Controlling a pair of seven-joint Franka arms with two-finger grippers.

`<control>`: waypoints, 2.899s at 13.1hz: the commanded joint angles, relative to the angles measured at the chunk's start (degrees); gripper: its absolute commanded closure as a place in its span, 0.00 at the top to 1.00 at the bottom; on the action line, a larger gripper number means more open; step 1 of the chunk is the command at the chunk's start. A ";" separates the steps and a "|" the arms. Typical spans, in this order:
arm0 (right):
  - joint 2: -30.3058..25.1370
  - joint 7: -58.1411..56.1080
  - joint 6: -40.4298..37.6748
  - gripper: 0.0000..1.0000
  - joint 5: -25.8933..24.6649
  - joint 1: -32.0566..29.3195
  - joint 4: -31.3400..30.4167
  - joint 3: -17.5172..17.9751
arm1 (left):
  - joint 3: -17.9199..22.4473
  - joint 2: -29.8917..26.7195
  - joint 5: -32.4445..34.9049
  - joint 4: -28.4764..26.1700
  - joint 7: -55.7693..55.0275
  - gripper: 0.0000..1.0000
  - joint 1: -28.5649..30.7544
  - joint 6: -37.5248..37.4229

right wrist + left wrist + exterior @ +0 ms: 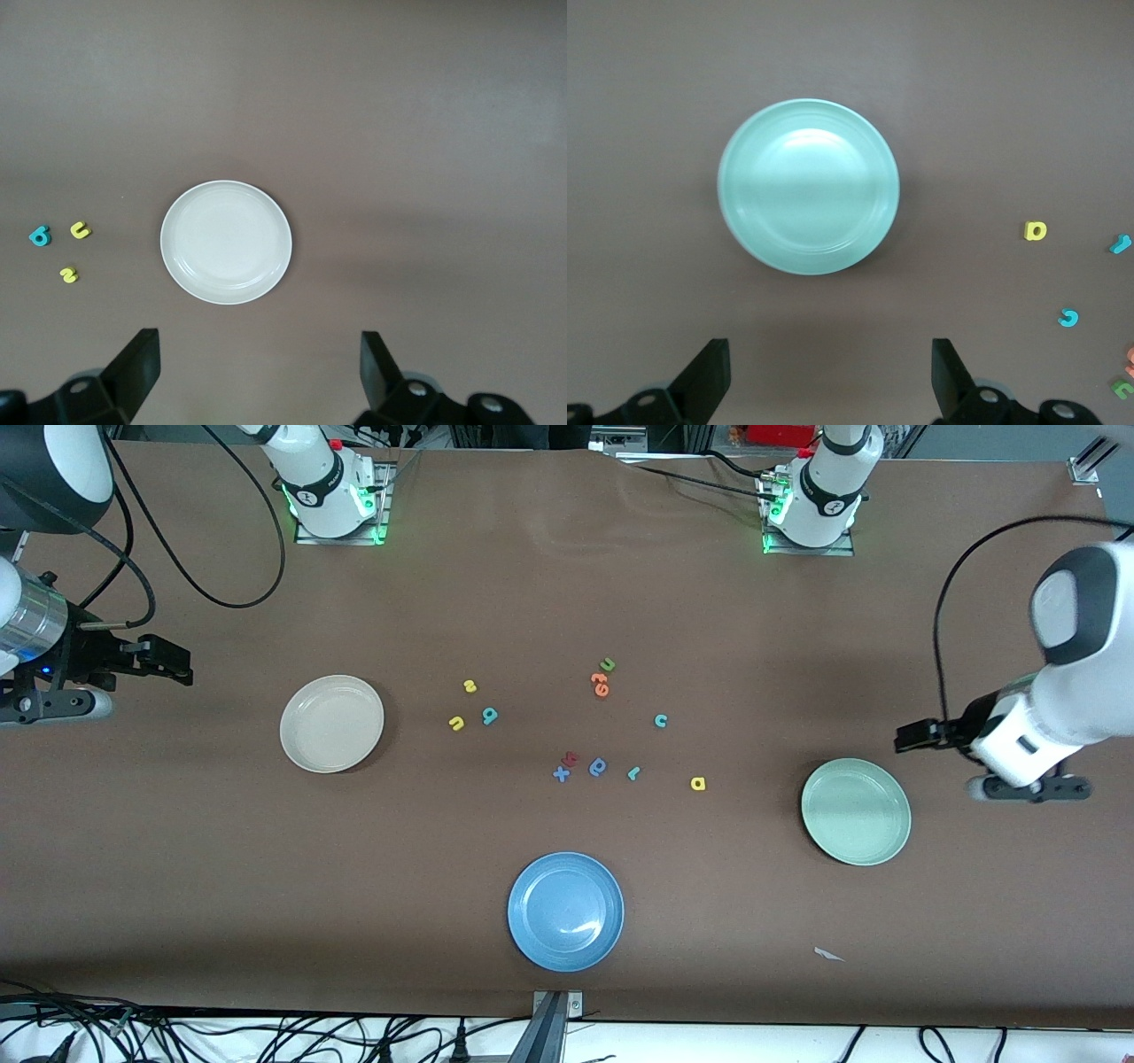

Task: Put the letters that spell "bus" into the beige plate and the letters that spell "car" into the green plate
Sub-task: 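Reach the left gripper down and grasp the yellow letter near the green plate, then carry the yellow letter to the green plate while the right gripper reaches letters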

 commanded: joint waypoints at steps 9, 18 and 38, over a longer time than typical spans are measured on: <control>1.22 -0.83 0.35 1.00 4.36 -1.51 0.31 -0.11 | 0.39 15.37 -7.32 -4.37 -15.61 1.00 -19.59 27.27; 2.01 -2.15 7.65 1.00 3.57 -0.54 -8.12 3.49 | 0.56 18.80 -2.77 -9.48 -19.90 0.81 -22.94 36.18; 7.55 24.65 50.86 1.00 3.04 0.15 -36.67 23.35 | 1.09 18.10 0.50 -3.95 -14.41 0.01 -17.16 25.66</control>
